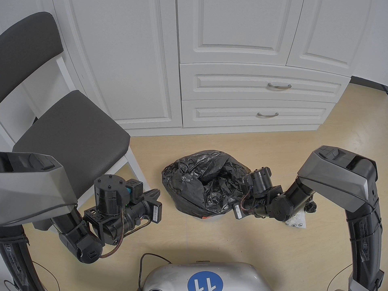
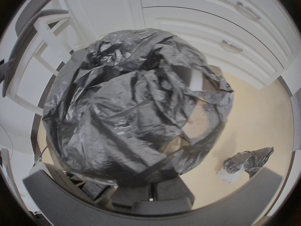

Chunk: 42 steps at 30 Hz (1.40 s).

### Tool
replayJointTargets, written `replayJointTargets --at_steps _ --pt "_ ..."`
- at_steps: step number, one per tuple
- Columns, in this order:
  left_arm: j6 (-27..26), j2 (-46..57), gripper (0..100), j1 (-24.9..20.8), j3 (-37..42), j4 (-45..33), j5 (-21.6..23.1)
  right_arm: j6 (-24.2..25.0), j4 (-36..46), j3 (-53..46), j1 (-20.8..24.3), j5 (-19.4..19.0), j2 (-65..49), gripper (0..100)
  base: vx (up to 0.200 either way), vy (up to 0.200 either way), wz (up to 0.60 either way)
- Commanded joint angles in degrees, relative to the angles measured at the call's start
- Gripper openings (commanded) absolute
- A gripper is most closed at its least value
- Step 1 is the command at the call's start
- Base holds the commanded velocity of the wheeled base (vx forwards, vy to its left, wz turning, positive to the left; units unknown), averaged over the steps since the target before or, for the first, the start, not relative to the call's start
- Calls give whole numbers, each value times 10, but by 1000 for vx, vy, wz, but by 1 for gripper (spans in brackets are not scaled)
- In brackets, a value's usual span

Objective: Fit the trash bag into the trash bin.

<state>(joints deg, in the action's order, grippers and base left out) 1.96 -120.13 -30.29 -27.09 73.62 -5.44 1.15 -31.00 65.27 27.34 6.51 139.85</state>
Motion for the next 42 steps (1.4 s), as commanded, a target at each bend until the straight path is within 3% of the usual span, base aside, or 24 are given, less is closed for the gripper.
replayJointTargets --at_steps 1,10,11,30,38,42 --pt "1 -22 0 4 -4 0 0 -4 0 23 -28 0 10 0 0 0 0" --pt "1 -56 0 18 -18 9 -2 23 -2 108 -65 0 54 0 0 0 0" --pt "1 -64 0 22 -22 13 -2 50 0 145 -70 0 73 0 0 0 0" --pt "5 -84 0 28 -37 24 -2 201 16 348 -106 7 140 0 0 0 0" --pt "4 -84 0 29 -34 25 -2 199 71 318 -117 13 69 0 0 0 0" --pt "3 -83 0 29 -34 25 -3 168 104 231 -128 3 -35 0 0 0 0"
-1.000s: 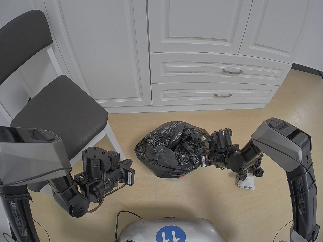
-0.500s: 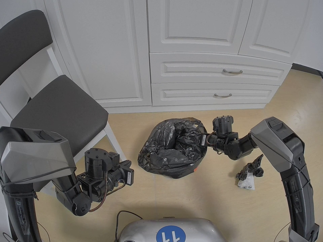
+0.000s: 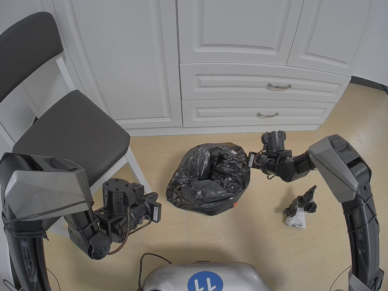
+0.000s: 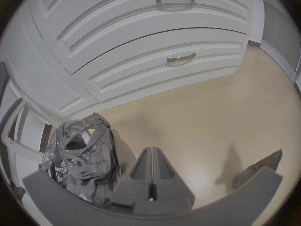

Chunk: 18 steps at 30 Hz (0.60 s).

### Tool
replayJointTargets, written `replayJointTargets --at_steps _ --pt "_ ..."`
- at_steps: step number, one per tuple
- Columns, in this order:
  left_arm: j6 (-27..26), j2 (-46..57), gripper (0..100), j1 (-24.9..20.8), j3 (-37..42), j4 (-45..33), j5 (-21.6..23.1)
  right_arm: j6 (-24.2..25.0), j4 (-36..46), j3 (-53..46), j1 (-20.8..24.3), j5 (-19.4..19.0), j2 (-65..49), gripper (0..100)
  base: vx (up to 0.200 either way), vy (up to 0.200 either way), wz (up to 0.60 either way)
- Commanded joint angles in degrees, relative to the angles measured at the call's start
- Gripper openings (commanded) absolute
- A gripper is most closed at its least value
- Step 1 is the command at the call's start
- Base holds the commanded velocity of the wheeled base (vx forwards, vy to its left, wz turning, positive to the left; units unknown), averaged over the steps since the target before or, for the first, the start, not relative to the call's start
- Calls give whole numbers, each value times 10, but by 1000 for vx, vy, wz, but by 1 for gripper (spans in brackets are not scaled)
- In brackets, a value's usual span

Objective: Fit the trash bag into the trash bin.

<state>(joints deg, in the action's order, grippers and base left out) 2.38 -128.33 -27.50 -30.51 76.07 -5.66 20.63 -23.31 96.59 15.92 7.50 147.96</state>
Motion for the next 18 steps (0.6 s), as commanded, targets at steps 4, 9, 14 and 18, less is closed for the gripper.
replayJointTargets --at_steps 4,9,14,18 --pt "-2 -2 0 2 1 0 -1 -73 12 -148 -26 -41 -167 0 0 0 0" --pt "-2 1 0 3 2 0 -1 -116 -4 -206 -31 -78 -187 100 0 0 0" --pt "-2 3 0 3 3 0 -1 -190 -77 -296 -31 -154 -191 100 0 0 0" --pt "-2 2 0 5 3 1 -1 -289 -205 -376 -43 -188 -180 100 0 0 0"
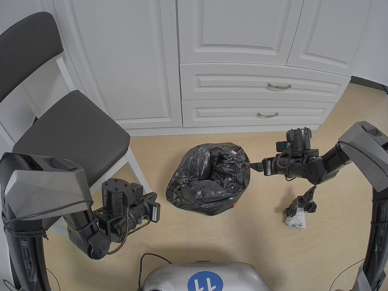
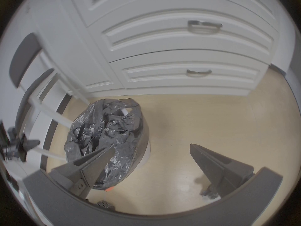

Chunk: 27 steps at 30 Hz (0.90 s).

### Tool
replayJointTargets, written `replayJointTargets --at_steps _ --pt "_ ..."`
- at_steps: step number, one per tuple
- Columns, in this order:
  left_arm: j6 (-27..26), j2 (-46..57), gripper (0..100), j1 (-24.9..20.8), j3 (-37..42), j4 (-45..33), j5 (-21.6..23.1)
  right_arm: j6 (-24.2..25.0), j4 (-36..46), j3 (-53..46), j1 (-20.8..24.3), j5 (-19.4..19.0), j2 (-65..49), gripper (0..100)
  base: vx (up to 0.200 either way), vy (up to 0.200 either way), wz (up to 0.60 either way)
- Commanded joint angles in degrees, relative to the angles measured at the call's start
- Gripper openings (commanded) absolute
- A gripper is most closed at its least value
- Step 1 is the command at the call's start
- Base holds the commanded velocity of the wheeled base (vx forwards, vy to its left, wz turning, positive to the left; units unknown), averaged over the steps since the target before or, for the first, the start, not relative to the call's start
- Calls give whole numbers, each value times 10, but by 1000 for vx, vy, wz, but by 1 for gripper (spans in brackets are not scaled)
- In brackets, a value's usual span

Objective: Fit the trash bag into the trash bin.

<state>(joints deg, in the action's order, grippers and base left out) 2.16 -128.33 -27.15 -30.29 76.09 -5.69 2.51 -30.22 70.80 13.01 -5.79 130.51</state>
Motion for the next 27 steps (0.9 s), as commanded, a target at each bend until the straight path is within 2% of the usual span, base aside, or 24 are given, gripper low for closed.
replayJointTargets --at_steps 1,4,7,11,19,27 --pt "0 2 0 2 1 1 0 -127 -161 -131 -15 -66 2 100 0 0 0" --pt "0 2 0 2 1 1 0 -161 -194 -143 -15 -86 23 100 0 0 0" --pt "0 2 0 2 1 1 0 -160 -193 -134 -6 -84 39 100 0 0 0" --pt "-1 -2 0 1 1 1 1 -157 -192 -102 5 -45 71 100 0 0 0" --pt "0 -2 0 1 1 2 0 -104 -191 -61 10 -24 99 100 0 0 0" --pt "-1 -5 0 1 3 17 1 -102 -191 -51 7 -17 112 100 0 0 0"
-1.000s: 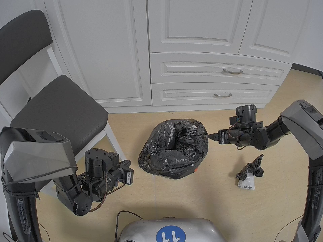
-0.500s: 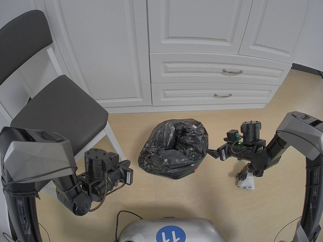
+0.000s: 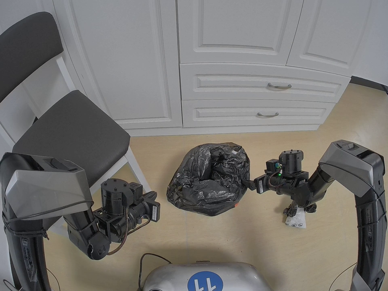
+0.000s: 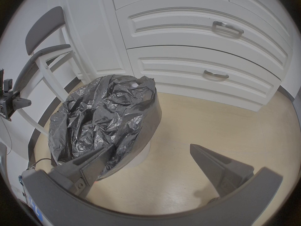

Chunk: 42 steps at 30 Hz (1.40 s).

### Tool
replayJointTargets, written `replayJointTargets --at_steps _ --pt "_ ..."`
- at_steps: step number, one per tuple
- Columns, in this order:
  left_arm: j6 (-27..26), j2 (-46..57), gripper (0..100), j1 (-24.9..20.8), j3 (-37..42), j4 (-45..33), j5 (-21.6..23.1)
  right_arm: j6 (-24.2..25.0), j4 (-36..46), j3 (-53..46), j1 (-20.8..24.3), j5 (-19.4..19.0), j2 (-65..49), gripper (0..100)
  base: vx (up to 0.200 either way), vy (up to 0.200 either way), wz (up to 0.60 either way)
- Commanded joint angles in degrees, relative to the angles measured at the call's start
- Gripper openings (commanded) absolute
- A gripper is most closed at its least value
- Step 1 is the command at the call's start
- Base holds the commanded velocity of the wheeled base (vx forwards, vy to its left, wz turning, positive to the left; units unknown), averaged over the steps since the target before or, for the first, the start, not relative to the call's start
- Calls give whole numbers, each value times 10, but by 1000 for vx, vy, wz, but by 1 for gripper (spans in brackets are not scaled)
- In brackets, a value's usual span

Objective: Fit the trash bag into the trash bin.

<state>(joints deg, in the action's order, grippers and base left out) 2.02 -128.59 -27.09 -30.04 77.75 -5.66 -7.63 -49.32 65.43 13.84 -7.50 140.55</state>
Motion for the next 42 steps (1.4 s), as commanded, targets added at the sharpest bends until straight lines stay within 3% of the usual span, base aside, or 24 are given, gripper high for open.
replayJointTargets --at_steps 1,12,19,42 --pt "0 -3 0 0 1 0 -1 0 0 3 -1 0 11 100 0 0 0" --pt "1 -4 0 0 1 0 -1 1 11 39 -6 7 53 100 0 0 0" --pt "0 -4 0 0 1 0 -1 51 16 40 2 7 21 100 0 0 0" --pt "1 -5 0 1 1 1 -1 39 39 3 -14 13 -51 100 0 0 0"
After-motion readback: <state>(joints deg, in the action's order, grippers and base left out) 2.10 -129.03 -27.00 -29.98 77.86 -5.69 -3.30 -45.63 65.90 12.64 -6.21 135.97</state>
